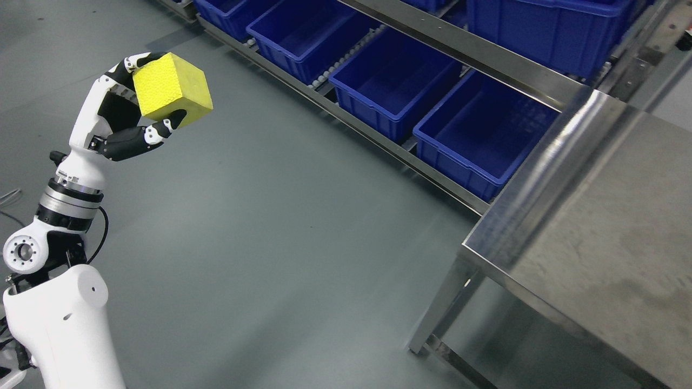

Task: Move yellow foam block to right shelf middle
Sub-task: 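Hold the cube in the left hand while turning toward the blue bins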

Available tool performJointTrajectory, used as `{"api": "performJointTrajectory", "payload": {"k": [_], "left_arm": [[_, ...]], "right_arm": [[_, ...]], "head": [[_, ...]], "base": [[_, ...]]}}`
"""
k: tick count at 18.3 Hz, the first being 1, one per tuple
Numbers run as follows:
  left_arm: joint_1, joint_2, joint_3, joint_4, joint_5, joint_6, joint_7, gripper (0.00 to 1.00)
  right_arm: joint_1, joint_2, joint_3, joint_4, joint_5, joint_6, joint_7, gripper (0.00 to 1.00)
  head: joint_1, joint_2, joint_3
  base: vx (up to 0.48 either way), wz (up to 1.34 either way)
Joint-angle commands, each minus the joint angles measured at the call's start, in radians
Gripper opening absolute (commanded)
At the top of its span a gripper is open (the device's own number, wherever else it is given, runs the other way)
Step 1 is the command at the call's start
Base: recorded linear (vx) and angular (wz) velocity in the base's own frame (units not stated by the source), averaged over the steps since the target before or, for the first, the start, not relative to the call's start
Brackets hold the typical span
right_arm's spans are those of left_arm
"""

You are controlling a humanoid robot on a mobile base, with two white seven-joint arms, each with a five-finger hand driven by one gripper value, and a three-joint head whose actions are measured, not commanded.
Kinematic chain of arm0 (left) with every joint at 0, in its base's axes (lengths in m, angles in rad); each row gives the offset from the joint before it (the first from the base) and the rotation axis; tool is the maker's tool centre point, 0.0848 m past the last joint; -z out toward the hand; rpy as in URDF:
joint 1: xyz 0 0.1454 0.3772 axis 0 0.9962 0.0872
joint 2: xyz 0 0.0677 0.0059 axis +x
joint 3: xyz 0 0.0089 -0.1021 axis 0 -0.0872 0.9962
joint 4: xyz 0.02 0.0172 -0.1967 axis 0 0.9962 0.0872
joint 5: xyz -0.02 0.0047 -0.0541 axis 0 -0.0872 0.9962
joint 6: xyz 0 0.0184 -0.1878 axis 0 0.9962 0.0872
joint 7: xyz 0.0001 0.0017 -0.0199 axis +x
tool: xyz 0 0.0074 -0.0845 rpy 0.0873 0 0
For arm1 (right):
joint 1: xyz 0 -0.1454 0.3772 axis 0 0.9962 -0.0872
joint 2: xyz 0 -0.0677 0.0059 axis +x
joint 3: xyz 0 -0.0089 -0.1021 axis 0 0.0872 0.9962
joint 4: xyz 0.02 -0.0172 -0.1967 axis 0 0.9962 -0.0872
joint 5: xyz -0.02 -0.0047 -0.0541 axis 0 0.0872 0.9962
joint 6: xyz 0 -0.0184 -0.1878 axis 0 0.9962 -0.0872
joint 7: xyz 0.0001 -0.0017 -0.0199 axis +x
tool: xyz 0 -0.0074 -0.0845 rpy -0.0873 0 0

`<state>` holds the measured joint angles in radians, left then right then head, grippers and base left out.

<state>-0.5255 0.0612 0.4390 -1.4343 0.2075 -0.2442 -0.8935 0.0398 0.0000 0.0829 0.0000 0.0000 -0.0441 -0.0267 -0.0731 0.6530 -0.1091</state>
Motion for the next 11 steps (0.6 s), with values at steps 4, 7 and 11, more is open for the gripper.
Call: {"api": "performJointTrajectory", "payload": {"k": [4, 7, 11], "left_arm": [[-0.002, 0.014, -0.006, -0.009, -0.002, 0.0, -0.001, 0.38], [-0.004, 0.014, -0.006, -0.009, 0.0, 0.0, -0.001, 0.38], [-0.004, 0.003, -0.002, -0.006, 0.0, 0.003, -0.001, 0.38]], "right_arm": [[0.0, -0.017, 0.0, -0.017, 0.008, 0.0, 0.001, 1.0], [0.0, -0.017, 0.0, -0.017, 0.008, 0.0, 0.001, 1.0], [0.0, -0.017, 0.0, -0.017, 0.008, 0.0, 0.001, 1.0]], "head": [[0.0, 0.0, 0.0], [0.0, 0.0, 0.0], [0.0, 0.0, 0.0]], "base": [[0.084, 0.54], [0.098, 0.55], [0.13, 0.57]]}}
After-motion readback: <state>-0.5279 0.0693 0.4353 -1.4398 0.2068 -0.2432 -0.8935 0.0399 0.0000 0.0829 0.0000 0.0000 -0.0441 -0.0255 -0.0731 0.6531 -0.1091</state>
